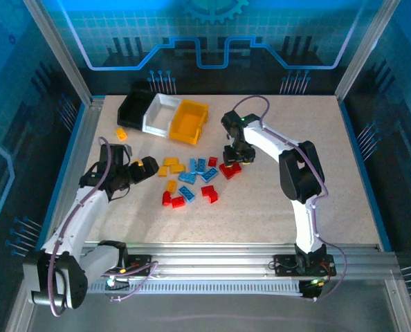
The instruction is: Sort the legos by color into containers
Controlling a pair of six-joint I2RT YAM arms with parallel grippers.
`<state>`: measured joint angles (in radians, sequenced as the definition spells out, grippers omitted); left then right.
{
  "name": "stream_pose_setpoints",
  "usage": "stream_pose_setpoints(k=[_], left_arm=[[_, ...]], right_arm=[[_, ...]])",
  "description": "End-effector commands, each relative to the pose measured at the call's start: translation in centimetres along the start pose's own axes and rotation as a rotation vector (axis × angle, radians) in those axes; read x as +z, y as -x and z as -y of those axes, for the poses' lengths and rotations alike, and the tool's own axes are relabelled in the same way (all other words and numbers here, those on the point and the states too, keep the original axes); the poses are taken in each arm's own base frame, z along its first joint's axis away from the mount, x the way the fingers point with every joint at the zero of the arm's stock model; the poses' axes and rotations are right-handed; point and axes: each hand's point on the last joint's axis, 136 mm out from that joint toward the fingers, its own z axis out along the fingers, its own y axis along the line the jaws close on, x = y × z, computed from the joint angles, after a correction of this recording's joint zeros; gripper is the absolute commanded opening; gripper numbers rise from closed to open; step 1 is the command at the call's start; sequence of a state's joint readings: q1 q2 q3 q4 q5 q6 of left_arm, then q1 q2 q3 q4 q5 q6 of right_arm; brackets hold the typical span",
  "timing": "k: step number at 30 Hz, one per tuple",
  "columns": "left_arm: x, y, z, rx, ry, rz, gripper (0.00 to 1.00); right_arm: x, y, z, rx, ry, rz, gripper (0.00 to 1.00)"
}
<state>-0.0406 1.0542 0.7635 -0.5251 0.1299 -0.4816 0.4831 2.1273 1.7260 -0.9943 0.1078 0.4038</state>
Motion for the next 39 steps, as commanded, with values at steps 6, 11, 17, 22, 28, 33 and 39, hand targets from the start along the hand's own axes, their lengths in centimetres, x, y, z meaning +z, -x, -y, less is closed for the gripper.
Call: stream_pose_setpoints(k=[6, 11, 17, 22, 28, 33, 39], left_arm=[[0.7, -0.5, 0.3, -0.017, -0.023, -0.033, 0.99], [0.8, -0.4, 0.4, -0.014, -0.021, -0.035, 0.99], [0.8, -0.4, 0.4, -0.017, -0.020, -0.040, 0.99], [1.0, -0.3, 0.5, -0.028, -0.024, -0.042, 0.99], [1.1, 0.0, 0.8, -0.039, -0.030, -0.046, 0.99], [1.2, 0.2, 0.9, -0.044, -0.030, -0.045, 0.99], [1.3, 0.2, 0.9, -0.053, -0.032, -0.046, 0.99]], right_arm=[[1.0, -0.1, 0.6, 0.030, 0.003, -0.033, 0.58], [1.6, -0.1, 0.8, 0.045, 0.012, -0.045, 0.58], [2.0, -0.2, 0.8, 0.039, 0.015, -0.053, 0.58], [2.3, -0.4, 0.3, 0.019, 0.044, -0.057, 0.59], [2.8, -0.6, 0.5, 0.015, 0.048, -0.070, 0.59], [3.0, -0.8, 1.7, 0.054, 0.025, -0.074, 0.57], [3.0, -1.2, 3.3, 0.077, -0.030, -0.079, 0.54]])
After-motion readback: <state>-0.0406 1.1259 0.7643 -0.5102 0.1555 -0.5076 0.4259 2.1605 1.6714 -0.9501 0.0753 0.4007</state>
